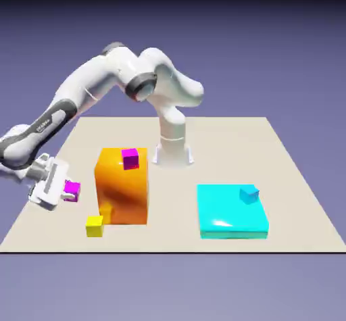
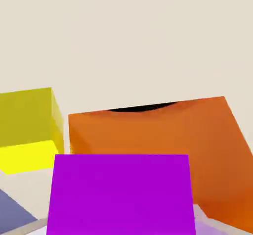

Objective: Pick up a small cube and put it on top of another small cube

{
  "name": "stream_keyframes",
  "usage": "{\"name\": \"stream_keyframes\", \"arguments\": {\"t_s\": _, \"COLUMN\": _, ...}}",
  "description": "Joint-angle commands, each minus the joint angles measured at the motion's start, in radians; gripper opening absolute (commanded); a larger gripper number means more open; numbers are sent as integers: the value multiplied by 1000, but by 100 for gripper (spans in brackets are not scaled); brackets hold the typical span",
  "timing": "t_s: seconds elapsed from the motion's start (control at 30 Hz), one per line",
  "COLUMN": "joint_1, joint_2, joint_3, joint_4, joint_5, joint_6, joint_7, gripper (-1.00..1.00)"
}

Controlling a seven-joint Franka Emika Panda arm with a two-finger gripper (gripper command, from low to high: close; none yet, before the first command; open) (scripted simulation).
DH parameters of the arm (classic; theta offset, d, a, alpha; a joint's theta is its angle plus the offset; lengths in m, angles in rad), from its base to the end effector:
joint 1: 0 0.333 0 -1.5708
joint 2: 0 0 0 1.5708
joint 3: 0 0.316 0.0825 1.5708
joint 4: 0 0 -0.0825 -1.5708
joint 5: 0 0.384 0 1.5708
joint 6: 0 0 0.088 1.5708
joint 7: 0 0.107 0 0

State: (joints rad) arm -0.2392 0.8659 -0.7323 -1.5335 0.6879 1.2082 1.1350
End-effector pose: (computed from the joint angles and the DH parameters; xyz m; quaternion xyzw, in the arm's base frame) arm 0.4398 -0.3953 0.2039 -0.3656 0.8142 0.4504 0.0236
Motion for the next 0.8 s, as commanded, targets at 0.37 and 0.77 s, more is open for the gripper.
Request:
{"name": "stream_keyframes", "arguments": {"t_s": 0.37, "joint_1": 435, "joint_2": -118, "joint_3": -161, "joint_4": 69, "joint_5": -426, "joint_6": -80, "joint_7": 55, "gripper": -100}}
{"name": "stream_keyframes", "arguments": {"t_s": 0.77, "joint_1": 449, "joint_2": -310, "joint_3": 14, "joint_4": -40, "joint_5": -468, "joint_6": -280, "joint_7": 42, "gripper": -100}}
